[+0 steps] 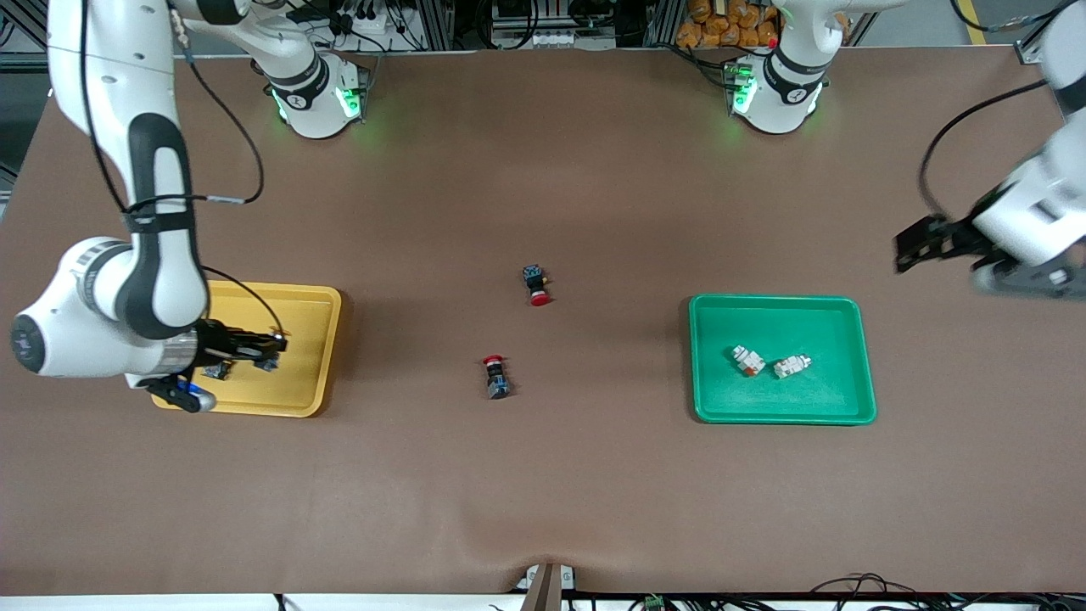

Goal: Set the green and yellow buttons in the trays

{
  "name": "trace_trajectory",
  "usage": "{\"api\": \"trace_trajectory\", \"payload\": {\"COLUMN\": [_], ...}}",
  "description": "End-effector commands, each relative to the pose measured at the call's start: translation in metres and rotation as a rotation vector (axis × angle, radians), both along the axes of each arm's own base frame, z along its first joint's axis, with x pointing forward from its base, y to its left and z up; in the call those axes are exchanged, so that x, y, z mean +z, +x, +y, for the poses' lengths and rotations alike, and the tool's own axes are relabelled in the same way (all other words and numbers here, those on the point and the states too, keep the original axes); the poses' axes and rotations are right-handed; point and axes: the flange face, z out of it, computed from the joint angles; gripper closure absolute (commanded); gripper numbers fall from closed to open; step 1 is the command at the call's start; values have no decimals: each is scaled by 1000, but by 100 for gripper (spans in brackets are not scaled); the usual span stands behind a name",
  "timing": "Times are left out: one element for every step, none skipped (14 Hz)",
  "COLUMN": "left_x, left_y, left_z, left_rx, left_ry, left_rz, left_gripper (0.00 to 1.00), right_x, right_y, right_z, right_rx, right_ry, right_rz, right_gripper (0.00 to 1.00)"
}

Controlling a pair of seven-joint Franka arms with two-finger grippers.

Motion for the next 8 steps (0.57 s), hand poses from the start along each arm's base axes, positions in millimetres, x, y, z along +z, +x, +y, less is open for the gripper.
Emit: {"api": "trace_trajectory", "payload": {"left_x": [26, 32, 35, 36, 36, 37, 36, 37], "left_y": [-40, -48, -48, -44, -36, -35, -36, -36], "left_z": [1, 2, 6, 12, 16, 18, 19, 20], "left_rx": [-24, -23, -19, -9, -3, 0, -2, 1], "left_ry": [-19, -19, -18, -12, -3, -3, -3, -3], "left_rz": [18, 15, 9, 0, -7, -7, -1, -4], "left_gripper": [0, 0, 0, 0, 0, 0, 0, 0], "right_x": [6, 17, 35, 58, 81, 102, 118, 134], "right_y": [-1, 4, 13, 21, 27, 32, 33, 29], "right_z": [-20, -22, -29, -42, -45, -45, -43, -46], "right_rx": [96, 116, 113, 112, 129, 144, 168, 186], "right_ry": [-14, -19, -33, -49, -53, -56, -73, -103], "right_rz": [-12, -40, -77, -99, -104, -111, -109, -114], "right_gripper": [10, 0, 0, 0, 0, 0, 0, 0]}}
